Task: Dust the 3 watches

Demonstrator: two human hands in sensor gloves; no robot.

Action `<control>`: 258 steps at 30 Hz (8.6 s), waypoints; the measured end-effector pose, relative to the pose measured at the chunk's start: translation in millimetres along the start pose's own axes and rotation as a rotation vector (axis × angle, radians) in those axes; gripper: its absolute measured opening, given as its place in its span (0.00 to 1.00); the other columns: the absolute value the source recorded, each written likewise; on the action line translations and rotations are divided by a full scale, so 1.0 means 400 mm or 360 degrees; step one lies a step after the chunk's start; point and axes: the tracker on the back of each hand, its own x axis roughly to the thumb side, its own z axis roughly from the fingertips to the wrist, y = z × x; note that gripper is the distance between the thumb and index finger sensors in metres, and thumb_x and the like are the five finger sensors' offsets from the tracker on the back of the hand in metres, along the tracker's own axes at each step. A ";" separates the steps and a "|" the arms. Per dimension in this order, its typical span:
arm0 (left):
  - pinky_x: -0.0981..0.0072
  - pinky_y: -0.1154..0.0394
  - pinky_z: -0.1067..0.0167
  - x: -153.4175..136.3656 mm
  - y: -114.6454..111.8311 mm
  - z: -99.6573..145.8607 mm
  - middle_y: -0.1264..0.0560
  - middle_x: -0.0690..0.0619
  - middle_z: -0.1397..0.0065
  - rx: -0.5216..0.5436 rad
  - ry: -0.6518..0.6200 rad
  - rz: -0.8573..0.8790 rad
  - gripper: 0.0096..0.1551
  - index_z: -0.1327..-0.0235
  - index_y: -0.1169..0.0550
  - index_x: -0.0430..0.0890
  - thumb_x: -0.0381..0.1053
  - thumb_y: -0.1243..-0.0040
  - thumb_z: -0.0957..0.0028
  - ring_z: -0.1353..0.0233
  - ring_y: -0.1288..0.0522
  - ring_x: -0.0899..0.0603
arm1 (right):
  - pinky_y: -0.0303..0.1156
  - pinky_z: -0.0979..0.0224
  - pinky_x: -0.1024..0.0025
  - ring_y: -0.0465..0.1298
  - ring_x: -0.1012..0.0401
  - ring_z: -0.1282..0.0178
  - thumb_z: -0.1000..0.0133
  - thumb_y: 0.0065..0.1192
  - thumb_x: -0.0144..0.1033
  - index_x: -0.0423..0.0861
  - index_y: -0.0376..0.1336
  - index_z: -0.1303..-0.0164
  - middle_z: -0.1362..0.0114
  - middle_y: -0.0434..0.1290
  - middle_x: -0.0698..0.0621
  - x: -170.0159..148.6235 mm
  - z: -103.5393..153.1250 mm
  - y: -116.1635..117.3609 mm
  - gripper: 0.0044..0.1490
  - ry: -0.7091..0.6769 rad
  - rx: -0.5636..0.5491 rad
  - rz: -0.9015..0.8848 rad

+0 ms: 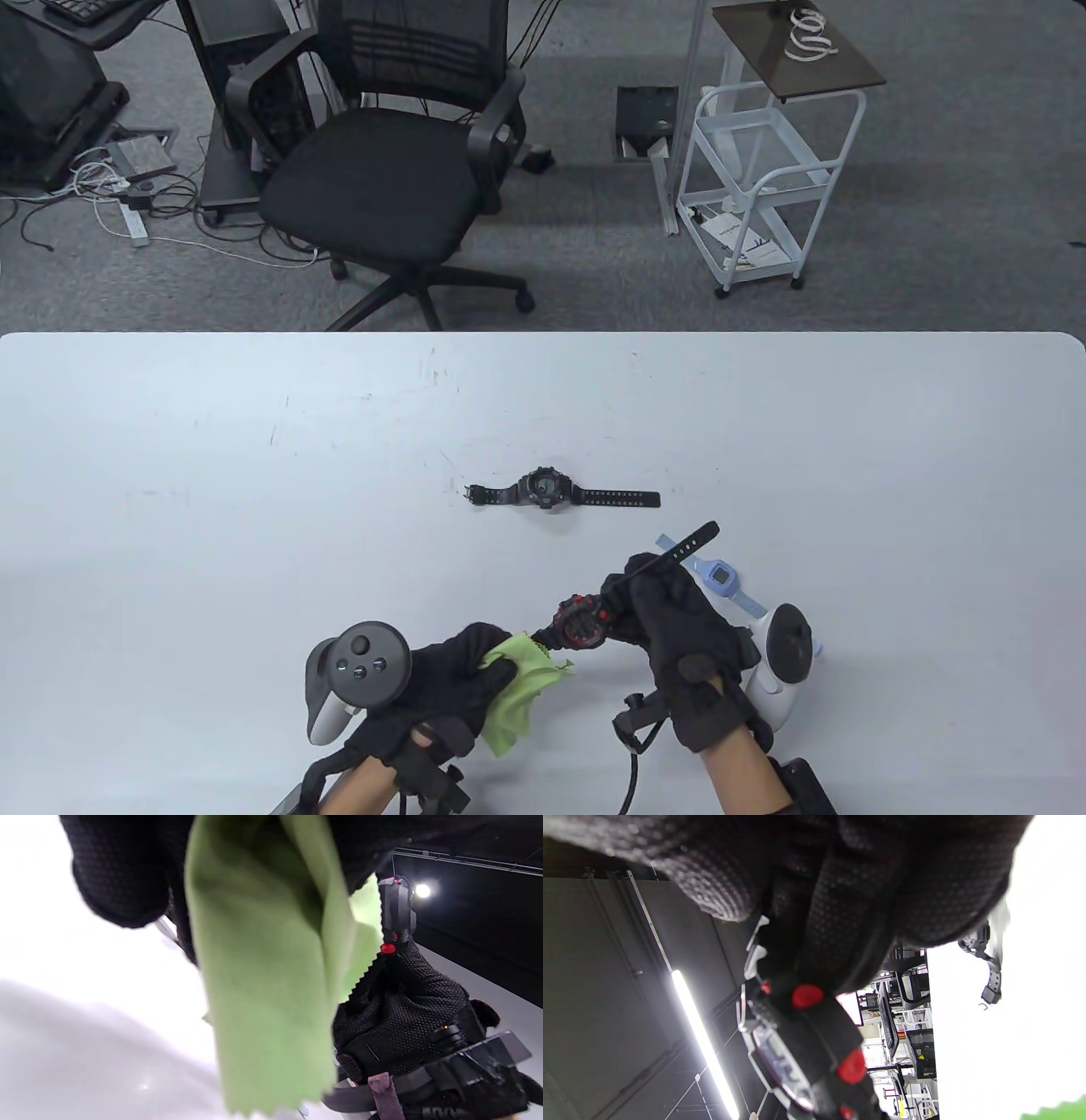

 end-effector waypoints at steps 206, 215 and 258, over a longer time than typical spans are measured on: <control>0.24 0.33 0.33 0.020 0.037 -0.011 0.23 0.42 0.28 -0.0298 -0.0186 -0.0811 0.32 0.26 0.25 0.45 0.55 0.38 0.42 0.31 0.22 0.32 | 0.71 0.38 0.37 0.80 0.43 0.39 0.40 0.63 0.51 0.41 0.69 0.30 0.32 0.76 0.40 0.130 -0.074 -0.220 0.35 0.0093 -0.0195 0.0573; 0.23 0.39 0.29 0.044 -0.069 -0.012 0.33 0.53 0.16 -0.0803 -0.0245 -0.1149 0.35 0.23 0.27 0.55 0.39 0.35 0.46 0.18 0.34 0.35 | 0.71 0.38 0.37 0.79 0.43 0.39 0.40 0.63 0.51 0.41 0.69 0.30 0.32 0.76 0.39 0.124 -0.074 -0.222 0.34 0.0097 -0.0192 0.0581; 0.28 0.27 0.39 -0.133 0.112 0.008 0.22 0.39 0.32 0.0308 0.0324 0.0736 0.26 0.41 0.22 0.39 0.54 0.44 0.44 0.36 0.18 0.32 | 0.70 0.38 0.36 0.79 0.41 0.38 0.40 0.64 0.50 0.40 0.69 0.29 0.32 0.76 0.38 0.117 -0.077 -0.211 0.35 0.0112 -0.0196 0.0786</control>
